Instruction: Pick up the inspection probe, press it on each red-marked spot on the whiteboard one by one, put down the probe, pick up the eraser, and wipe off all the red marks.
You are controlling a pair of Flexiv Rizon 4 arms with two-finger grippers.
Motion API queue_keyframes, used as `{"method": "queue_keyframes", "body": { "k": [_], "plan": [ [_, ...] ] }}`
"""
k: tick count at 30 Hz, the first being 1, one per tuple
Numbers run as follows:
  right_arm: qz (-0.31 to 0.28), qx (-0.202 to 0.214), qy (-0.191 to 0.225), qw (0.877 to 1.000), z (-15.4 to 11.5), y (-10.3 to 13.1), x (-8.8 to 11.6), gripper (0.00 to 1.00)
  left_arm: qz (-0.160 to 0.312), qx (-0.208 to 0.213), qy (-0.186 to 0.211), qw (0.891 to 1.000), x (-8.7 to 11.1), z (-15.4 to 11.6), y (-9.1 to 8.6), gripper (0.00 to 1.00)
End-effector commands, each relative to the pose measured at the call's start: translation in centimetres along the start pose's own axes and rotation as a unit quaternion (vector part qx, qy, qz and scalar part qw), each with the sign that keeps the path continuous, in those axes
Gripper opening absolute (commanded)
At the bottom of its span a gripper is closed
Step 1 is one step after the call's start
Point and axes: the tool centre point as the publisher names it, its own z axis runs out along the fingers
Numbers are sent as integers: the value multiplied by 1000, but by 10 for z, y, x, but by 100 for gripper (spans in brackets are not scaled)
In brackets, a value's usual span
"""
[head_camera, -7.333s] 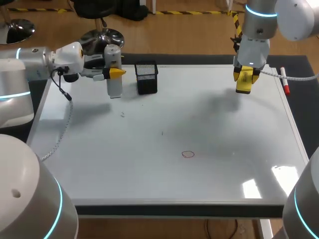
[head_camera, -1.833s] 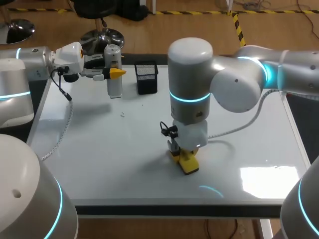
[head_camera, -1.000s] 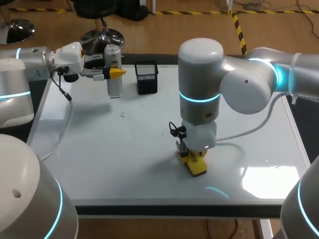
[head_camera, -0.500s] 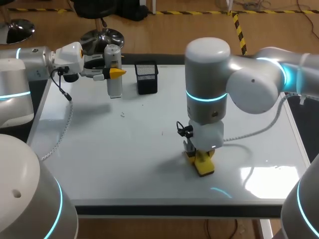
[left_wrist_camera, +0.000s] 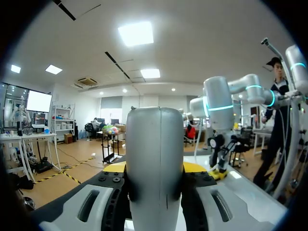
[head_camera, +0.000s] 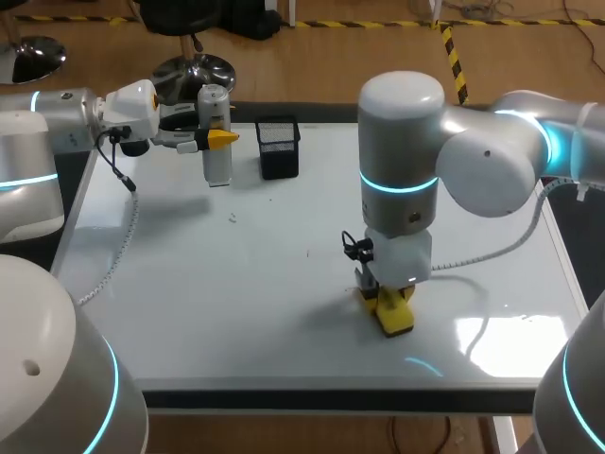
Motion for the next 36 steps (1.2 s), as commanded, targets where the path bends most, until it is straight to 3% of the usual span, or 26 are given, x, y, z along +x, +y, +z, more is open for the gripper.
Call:
{"method": "queue_keyframes", "body": {
  "k": [1,11,27,36],
  "plan": [
    [0,15,6,1000,-9,4,6,0,0,0,-1,1000,0,0,-1,0],
    [-19,45,16,999,-38,-11,-6,0,0,0,-1,1000,0,0,-1,0],
    [-37,60,-19,997,-29,-61,-39,0,0,0,-1,1000,0,0,-1,0],
    [-51,62,-42,996,-24,-70,-60,0,0,0,-1,1000,0,0,-1,0]
  ]
}}
